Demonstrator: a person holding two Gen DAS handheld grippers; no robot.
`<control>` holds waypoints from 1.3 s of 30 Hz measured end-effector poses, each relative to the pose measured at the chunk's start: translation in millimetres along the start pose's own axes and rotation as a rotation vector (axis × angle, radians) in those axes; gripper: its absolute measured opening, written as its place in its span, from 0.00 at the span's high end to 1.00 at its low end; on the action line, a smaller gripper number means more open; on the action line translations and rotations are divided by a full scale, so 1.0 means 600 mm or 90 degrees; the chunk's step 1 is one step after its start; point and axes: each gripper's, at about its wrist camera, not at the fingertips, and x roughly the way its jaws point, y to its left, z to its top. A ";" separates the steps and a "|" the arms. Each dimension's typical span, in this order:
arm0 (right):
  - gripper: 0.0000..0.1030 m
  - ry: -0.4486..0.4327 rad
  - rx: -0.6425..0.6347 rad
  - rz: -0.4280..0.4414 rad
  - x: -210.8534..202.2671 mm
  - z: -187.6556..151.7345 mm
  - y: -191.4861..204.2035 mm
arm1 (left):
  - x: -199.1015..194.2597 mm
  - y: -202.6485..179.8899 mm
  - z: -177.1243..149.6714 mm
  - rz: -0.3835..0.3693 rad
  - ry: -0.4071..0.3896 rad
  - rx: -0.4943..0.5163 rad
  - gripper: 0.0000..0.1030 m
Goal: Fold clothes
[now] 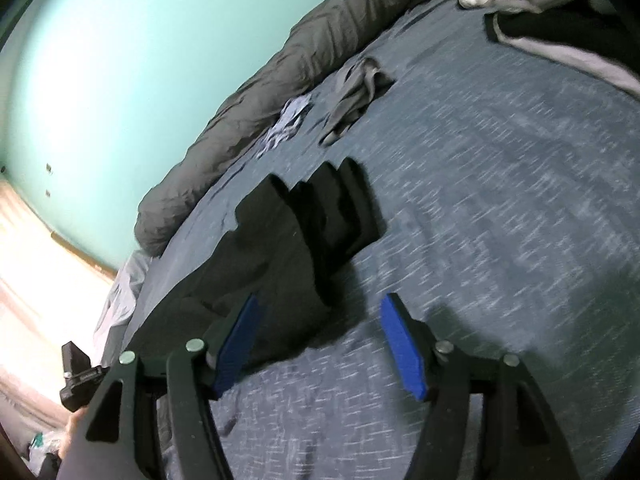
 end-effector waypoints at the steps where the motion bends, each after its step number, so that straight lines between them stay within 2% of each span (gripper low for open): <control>1: 0.36 0.008 -0.003 0.003 0.004 -0.002 0.004 | 0.007 0.004 -0.005 0.005 0.002 -0.001 0.77; 5: 0.35 0.009 -0.030 0.002 0.006 0.004 0.023 | 0.023 0.015 -0.024 0.014 -0.004 0.008 0.73; 7: 0.34 0.001 -0.042 -0.004 0.002 0.013 0.031 | 0.023 0.022 -0.029 0.019 -0.011 0.010 0.65; 11: 0.32 0.009 -0.085 -0.026 0.015 0.049 0.054 | 0.010 0.026 -0.031 0.044 -0.033 0.016 0.58; 13: 0.32 0.023 -0.111 -0.025 0.037 0.078 0.073 | -0.004 0.024 -0.031 0.068 -0.057 0.023 0.54; 17: 0.32 0.052 -0.142 -0.025 0.094 0.129 0.106 | -0.020 0.022 -0.029 0.064 -0.084 0.026 0.49; 22: 0.32 0.113 -0.149 -0.052 0.185 0.167 0.122 | -0.004 0.026 -0.033 0.089 -0.075 0.052 0.49; 25: 0.32 0.112 -0.173 -0.076 0.209 0.172 0.126 | 0.000 0.033 -0.038 0.097 -0.067 0.059 0.49; 27: 0.43 0.134 -0.167 -0.072 0.227 0.173 0.123 | 0.003 0.034 -0.041 0.103 -0.064 0.065 0.49; 28: 0.55 0.132 -0.165 -0.068 0.229 0.174 0.123 | 0.004 0.034 -0.042 0.106 -0.062 0.068 0.49; 30: 0.72 0.128 -0.161 -0.058 0.233 0.177 0.122 | 0.007 0.036 -0.044 0.110 -0.059 0.072 0.49; 31: 0.90 0.126 -0.159 -0.054 0.234 0.178 0.122 | 0.010 0.037 -0.044 0.111 -0.057 0.071 0.49; 35: 0.97 0.102 -0.132 -0.043 0.221 0.193 0.116 | 0.020 0.039 -0.046 0.117 -0.051 0.068 0.49; 39: 0.98 0.049 -0.121 -0.061 0.193 0.221 0.111 | 0.023 0.032 -0.050 0.120 -0.048 0.079 0.49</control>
